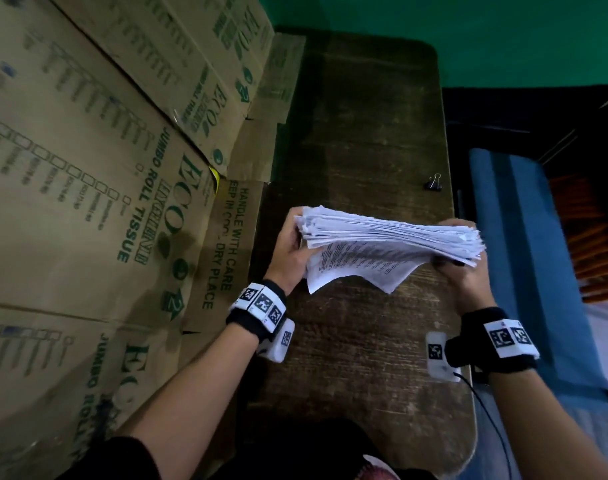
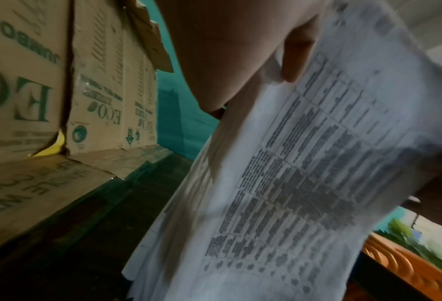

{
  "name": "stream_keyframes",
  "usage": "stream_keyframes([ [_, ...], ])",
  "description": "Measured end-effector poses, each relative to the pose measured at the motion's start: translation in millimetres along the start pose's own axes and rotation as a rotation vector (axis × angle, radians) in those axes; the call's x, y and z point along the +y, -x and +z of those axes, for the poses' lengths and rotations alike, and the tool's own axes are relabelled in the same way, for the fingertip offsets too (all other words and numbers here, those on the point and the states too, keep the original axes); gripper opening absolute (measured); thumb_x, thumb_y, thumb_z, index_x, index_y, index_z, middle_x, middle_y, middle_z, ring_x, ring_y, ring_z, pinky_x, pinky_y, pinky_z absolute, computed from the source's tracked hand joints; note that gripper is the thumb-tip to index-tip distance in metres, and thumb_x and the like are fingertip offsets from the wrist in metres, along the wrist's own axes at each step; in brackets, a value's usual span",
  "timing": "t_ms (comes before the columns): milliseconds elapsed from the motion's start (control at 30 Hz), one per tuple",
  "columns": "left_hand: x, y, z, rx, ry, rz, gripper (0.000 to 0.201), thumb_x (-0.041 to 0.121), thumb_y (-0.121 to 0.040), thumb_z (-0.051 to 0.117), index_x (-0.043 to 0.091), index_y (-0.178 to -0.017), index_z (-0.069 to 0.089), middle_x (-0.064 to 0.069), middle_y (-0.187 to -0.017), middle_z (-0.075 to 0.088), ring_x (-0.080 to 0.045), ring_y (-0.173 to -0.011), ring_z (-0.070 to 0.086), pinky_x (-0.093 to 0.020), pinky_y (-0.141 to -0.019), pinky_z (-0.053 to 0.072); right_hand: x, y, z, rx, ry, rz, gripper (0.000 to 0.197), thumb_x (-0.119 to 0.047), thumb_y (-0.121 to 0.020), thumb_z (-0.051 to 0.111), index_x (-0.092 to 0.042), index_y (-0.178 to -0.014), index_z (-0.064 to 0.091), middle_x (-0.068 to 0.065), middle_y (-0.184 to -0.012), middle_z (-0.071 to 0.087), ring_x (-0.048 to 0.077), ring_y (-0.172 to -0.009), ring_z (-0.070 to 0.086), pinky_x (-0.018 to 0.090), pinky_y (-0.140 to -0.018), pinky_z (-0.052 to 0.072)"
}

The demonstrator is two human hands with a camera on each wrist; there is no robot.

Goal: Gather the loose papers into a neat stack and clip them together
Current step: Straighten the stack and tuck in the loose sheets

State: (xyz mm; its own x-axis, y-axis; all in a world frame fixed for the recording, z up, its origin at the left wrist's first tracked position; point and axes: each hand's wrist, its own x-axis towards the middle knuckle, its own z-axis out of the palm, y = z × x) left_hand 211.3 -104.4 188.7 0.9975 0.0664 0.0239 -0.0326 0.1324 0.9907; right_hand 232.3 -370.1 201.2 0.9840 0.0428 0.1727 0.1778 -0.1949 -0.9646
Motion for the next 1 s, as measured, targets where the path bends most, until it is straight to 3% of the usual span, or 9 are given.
stream_keyframes([
  [100,-5.5,-5.0,6.6,0.017,-0.061,-0.017,0.033,0.009,-0.078,0.065,0.022,-0.107,0.054,0.0,-0.107,0.062,-0.009,-0.101,0.062,-0.03,-0.094,0.048,5.3,-1.5,5.6,-0.025,0.048,0.049,0.039,-0.007,-0.072,0.065,-0.036,-0.098,0.063,-0.021,-0.095,0.069,-0.004,-0.09,0.062,0.017,-0.082,0.048],
  [233,-16.9,-13.1,0.7,0.021,-0.041,-0.063,0.041,0.013,-0.084,0.064,0.013,-0.123,0.052,0.001,-0.12,0.061,-0.008,-0.113,0.059,-0.023,-0.097,0.045,20.7,-8.3,4.4,0.046,0.021,0.146,0.035,0.002,-0.072,0.07,-0.008,-0.105,0.065,-0.022,-0.093,0.072,-0.002,-0.091,0.065,0.022,-0.083,0.049],
  [333,-25.5,-17.9,7.8,0.043,-0.167,-0.119,0.045,0.013,-0.091,0.059,0.01,-0.133,0.044,0.005,-0.122,0.059,-0.005,-0.114,0.057,-0.027,-0.099,0.046,23.6,-11.7,15.6,0.023,0.037,0.177,0.036,-0.001,-0.077,0.074,-0.025,-0.103,0.066,-0.014,-0.102,0.071,0.009,-0.099,0.066,0.029,-0.087,0.051],
  [467,-17.0,-22.5,8.5,0.052,-0.178,-0.098,0.04,0.006,-0.094,0.054,0.02,-0.124,0.032,0.013,-0.111,0.054,0.013,-0.097,0.057,-0.008,-0.078,0.048,13.1,-21.4,18.2,0.087,-0.015,0.16,0.031,0.004,-0.08,0.072,-0.012,-0.106,0.064,-0.012,-0.092,0.074,0.009,-0.089,0.068,0.03,-0.078,0.056],
  [633,-19.6,-11.8,-7.3,-0.013,-0.167,-0.125,0.069,0.013,-0.085,0.069,0.033,-0.126,0.018,0.014,-0.117,0.051,0.004,-0.102,0.057,-0.014,-0.083,0.051,24.7,-23.3,4.7,-0.005,-0.066,0.28,0.041,0.009,-0.076,0.072,-0.005,-0.112,0.059,0.018,-0.11,0.069,0.033,-0.097,0.068,0.045,-0.081,0.057],
  [733,-41.9,0.9,-14.4,-0.026,-0.122,-0.225,0.072,0.024,-0.078,0.075,0.035,-0.125,0.022,0.001,-0.121,0.055,-0.007,-0.106,0.061,-0.029,-0.089,0.055,45.4,-15.5,3.1,-0.079,-0.016,0.372,0.038,0.009,-0.073,0.074,-0.016,-0.1,0.064,0.009,-0.1,0.074,0.03,-0.094,0.071,0.048,-0.08,0.058],
  [833,-68.5,12.5,-15.4,0.039,-0.104,-0.346,0.05,0.035,-0.09,0.059,0.024,-0.129,0.029,0.001,-0.11,0.059,-0.014,-0.097,0.061,-0.034,-0.087,0.052,64.6,0.3,9.1,-0.096,0.026,0.494,0.039,0.016,-0.073,0.069,-0.016,-0.093,0.06,-0.005,-0.083,0.076,0.012,-0.076,0.072,0.036,-0.075,0.061],
  [933,-92.1,15.1,-17.7,0.13,-0.197,-0.416,0.028,0.023,-0.102,0.038,0.012,-0.128,0.043,-0.002,-0.114,0.057,-0.013,-0.101,0.054,-0.027,-0.087,0.044,83.5,15.1,16.9,-0.123,0.009,0.637,0.038,0.016,-0.073,0.069,-0.006,-0.103,0.061,0.005,-0.087,0.076,0.025,-0.08,0.073,0.045,-0.072,0.06],
  [1000,-108.6,12.3,-20.3,0.147,-0.249,-0.462,0.026,0.016,-0.102,0.037,0.01,-0.124,0.049,-0.001,-0.114,0.056,-0.012,-0.103,0.052,-0.025,-0.085,0.04,94.7,19.3,22.1,-0.136,0.023,0.721,0.038,0.019,-0.074,0.066,0.003,-0.107,0.058,0.006,-0.083,0.076,0.02,-0.071,0.073,0.043,-0.066,0.061],
])
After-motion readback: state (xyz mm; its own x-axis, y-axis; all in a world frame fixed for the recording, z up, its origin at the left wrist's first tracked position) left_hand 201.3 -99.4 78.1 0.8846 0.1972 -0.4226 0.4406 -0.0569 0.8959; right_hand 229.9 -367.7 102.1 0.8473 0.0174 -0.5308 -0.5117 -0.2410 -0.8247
